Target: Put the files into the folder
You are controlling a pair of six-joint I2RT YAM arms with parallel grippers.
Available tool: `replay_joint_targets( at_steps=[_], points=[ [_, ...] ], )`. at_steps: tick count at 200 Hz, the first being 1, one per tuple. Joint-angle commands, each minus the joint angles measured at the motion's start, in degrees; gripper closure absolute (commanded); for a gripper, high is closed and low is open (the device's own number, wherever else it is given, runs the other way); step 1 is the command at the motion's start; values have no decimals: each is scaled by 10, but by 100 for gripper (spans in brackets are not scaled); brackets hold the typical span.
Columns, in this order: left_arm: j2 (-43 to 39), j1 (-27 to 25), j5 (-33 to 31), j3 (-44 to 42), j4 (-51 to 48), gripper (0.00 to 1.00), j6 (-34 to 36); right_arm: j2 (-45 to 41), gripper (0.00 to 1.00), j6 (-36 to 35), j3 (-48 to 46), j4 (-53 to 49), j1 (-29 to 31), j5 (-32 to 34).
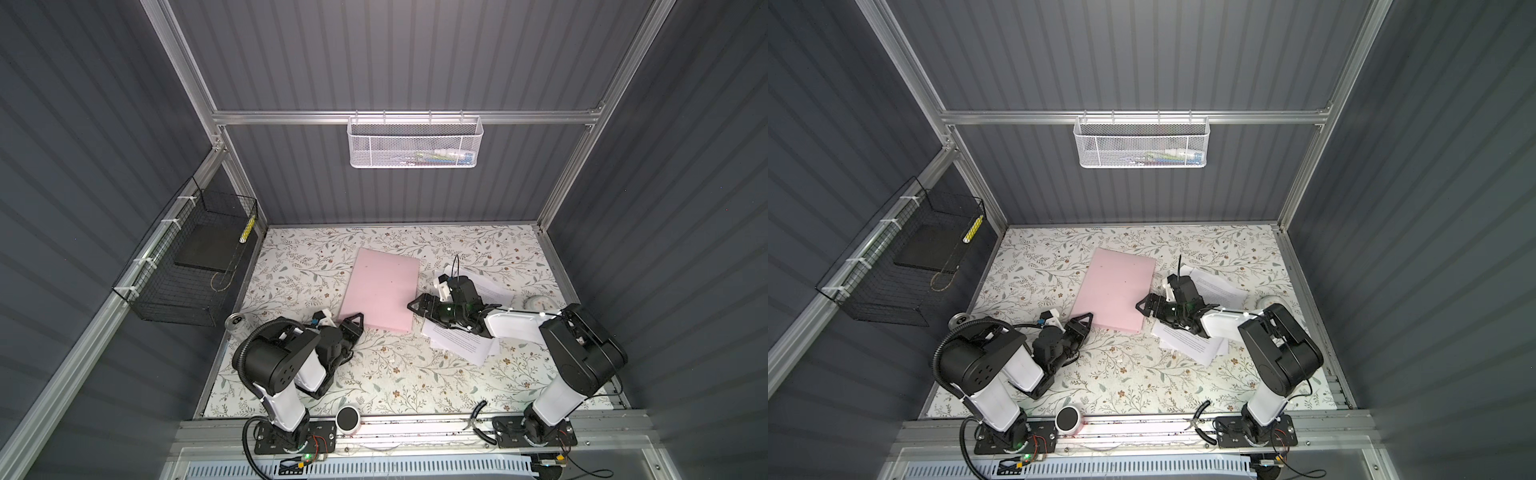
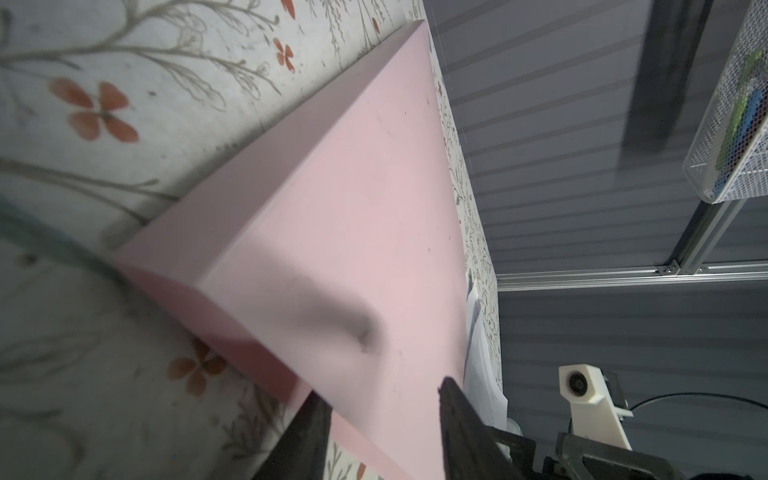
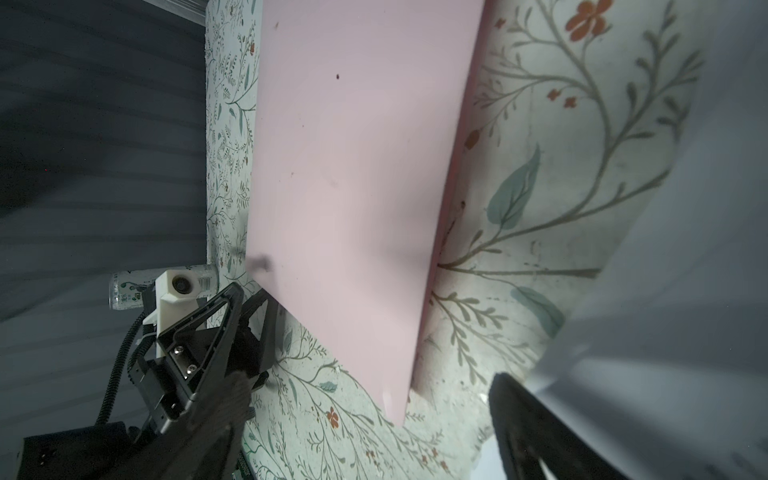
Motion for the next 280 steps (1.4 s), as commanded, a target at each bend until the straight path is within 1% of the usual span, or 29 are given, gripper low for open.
replay_joint_targets(
  at_steps=[1, 48, 69, 104, 132, 140, 148, 168, 183, 216, 230, 258, 280],
  points=[
    [12, 16, 10, 19, -9, 56, 25, 5, 8, -8, 15, -2, 1, -5],
    [97, 27, 34, 69, 68, 58, 24, -2, 8, -12, 11, -5, -1, -2],
    [132, 33, 36, 84, 98, 61, 18, -3, 8, -12, 10, -6, -1, -1],
    [136, 43, 37, 105, 82, 80, 22, -5, 8, -11, 10, -9, -1, 0],
    [127, 50, 43, 105, 82, 91, 19, -6, 9, -12, 13, -14, -1, 4],
    [123, 51, 46, 104, 83, 97, 17, -6, 8, -13, 16, -19, -1, 5],
    [115, 52, 46, 101, 82, 100, 14, -7, 8, -14, 20, -25, -1, 7],
    [88, 52, 45, 92, 71, 100, 1, -13, 9, -14, 25, -36, 0, 11],
    [64, 52, 46, 84, 61, 100, -8, -18, 11, -9, 23, -38, 0, 14],
    [-19, 50, 37, 60, -6, 100, -30, -24, 16, 7, 17, -33, -1, 10],
    [-72, 51, 31, 54, -61, 100, -24, -23, 18, 17, 12, -20, 0, 3],
    [-189, 46, 25, 57, -208, 100, 2, -12, 20, 32, 11, 5, -1, -13],
    [-256, 38, 16, 60, -286, 100, 20, 5, 21, 49, 14, 32, -1, -29]
  ],
)
